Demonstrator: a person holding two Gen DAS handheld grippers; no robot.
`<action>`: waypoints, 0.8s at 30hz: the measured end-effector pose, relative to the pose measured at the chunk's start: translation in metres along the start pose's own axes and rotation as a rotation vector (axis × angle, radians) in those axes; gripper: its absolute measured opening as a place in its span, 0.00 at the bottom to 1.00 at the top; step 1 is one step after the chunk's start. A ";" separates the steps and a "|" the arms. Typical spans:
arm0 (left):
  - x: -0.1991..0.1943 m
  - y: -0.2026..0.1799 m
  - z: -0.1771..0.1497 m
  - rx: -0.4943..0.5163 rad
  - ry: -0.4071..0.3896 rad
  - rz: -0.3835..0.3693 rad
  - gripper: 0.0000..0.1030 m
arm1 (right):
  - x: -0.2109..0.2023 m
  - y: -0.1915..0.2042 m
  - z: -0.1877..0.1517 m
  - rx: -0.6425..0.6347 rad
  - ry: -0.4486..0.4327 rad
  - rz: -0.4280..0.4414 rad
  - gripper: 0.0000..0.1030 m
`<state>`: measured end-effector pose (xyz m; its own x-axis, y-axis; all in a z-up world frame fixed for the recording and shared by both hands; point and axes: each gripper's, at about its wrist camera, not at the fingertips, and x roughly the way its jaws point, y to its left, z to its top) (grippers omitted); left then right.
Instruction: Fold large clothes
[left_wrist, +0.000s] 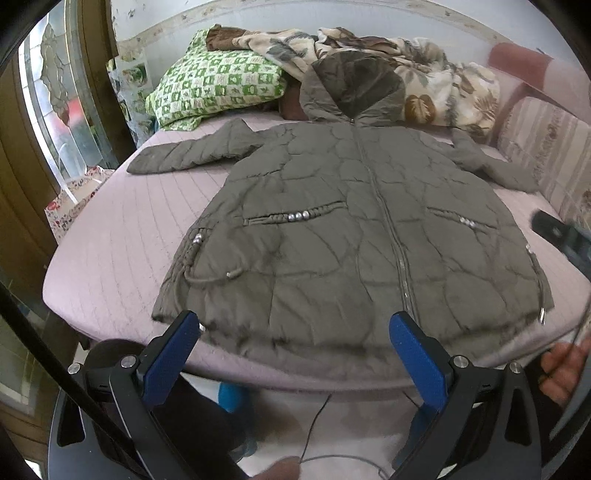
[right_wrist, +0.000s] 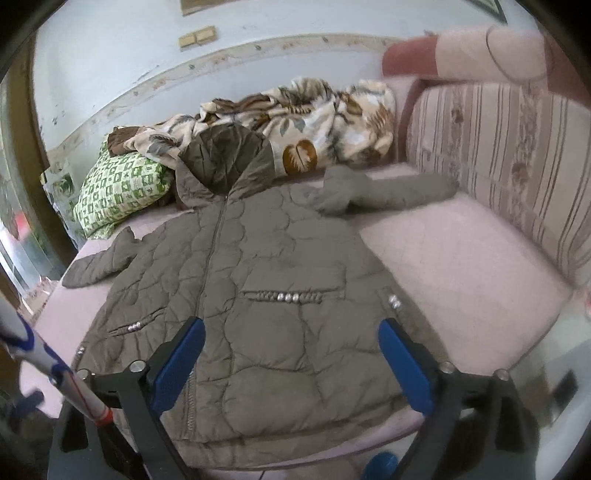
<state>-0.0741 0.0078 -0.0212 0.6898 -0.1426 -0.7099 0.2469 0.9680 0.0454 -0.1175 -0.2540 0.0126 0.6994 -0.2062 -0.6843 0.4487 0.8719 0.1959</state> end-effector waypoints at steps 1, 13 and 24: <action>-0.008 0.000 -0.001 0.006 -0.007 0.011 1.00 | 0.002 -0.001 0.001 0.014 0.019 0.008 0.91; -0.115 -0.010 0.022 -0.053 -0.068 -0.057 1.00 | -0.030 0.011 -0.025 -0.052 0.020 -0.099 0.91; -0.122 -0.010 0.005 -0.076 -0.080 -0.107 1.00 | -0.073 0.019 -0.064 -0.120 0.046 -0.222 0.91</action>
<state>-0.1575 0.0145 0.0685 0.7153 -0.2590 -0.6490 0.2719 0.9588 -0.0829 -0.1954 -0.1940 0.0210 0.5642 -0.3801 -0.7330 0.5173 0.8546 -0.0449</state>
